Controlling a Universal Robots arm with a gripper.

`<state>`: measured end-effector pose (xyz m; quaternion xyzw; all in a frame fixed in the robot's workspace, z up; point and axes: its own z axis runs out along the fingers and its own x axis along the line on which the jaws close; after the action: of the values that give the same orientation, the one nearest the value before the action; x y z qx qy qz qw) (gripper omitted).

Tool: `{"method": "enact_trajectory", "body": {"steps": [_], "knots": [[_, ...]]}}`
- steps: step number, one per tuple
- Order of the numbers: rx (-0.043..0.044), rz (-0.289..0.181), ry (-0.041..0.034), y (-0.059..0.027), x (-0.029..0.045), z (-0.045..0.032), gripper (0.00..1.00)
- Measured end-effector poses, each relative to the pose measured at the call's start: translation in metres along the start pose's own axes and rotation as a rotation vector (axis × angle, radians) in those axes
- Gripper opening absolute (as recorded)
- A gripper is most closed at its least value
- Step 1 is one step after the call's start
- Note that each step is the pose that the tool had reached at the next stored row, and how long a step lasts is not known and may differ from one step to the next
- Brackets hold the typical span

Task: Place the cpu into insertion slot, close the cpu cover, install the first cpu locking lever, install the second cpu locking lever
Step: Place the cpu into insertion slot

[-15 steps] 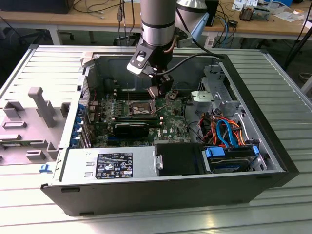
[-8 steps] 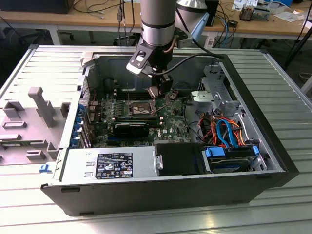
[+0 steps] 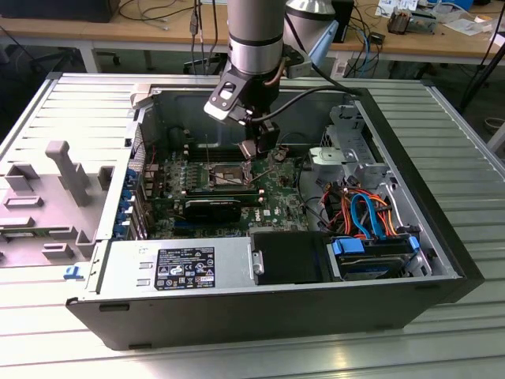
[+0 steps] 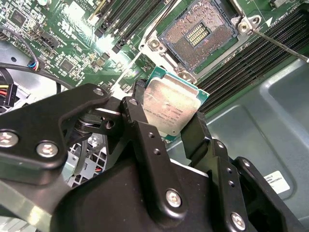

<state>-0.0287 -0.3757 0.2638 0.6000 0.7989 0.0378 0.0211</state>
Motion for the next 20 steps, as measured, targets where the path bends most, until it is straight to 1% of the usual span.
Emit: {"method": "enact_trajectory", "body": {"steps": [20], "knots": [[0.0003, 0.038, -0.0057, 0.0000, 0.0000, 0.0002, 0.55]]}}
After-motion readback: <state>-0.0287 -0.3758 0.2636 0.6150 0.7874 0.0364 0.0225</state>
